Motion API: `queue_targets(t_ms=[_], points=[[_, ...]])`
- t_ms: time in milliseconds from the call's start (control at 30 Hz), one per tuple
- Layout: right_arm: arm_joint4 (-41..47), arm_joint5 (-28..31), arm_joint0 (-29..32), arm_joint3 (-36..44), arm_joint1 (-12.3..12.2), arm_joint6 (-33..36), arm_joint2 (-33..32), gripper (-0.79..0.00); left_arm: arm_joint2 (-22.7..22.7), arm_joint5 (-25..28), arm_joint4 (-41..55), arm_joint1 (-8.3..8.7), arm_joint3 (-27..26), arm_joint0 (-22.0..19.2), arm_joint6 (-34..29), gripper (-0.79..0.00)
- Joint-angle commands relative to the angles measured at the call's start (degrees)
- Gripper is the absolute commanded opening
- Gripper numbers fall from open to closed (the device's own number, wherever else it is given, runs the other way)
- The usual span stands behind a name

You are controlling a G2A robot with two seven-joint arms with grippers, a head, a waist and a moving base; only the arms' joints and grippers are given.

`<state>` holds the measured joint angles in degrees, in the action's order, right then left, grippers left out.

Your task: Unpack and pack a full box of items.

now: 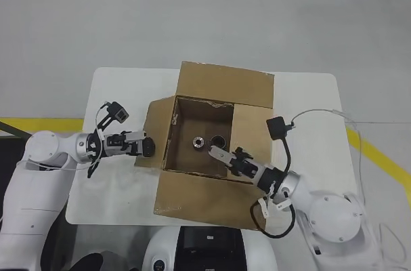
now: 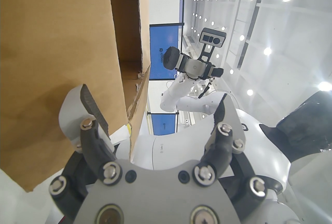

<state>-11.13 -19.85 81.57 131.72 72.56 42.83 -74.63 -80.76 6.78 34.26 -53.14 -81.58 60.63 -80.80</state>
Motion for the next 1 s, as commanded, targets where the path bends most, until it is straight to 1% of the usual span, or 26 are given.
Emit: queue_targets(t_ms=[0,267,500,633,733,967], points=[[0.36,0.75,1.4,0.72,-0.22,-0.39,-1.62,0.0,0.4,-0.15,0.38,-0.04,-0.78,0.39,0.15,0.0],[2.06,3.34,6.73,2.93,-0.97,-1.2,-7.03,0.0,2.73,-1.15,1.09,-0.3,-2.71,1.48,0.86,0.0],[3.43,5.8,8.68,2.93,-1.5,-0.61,-9.67,0.0,5.14,-1.98,2.41,-0.71,-4.2,1.11,1.1,0.0],[4.3,6.84,9.86,2.93,-1.72,-0.75,-10.44,0.0,6.08,-2.66,3.3,-0.92,-4.37,0.27,1.28,0.0],[5.08,7.93,10.77,2.93,-1.86,-1.07,-10.84,0.0,6.04,-2.1,2.14,-0.91,-4.21,-0.84,1.75,0.0],[7.11,11.23,13.23,2.93,-2.24,-1.72,-13.1,0.0,5.75,-2.23,1.82,-1.06,-3.09,-5.2,3.53,0.0]])
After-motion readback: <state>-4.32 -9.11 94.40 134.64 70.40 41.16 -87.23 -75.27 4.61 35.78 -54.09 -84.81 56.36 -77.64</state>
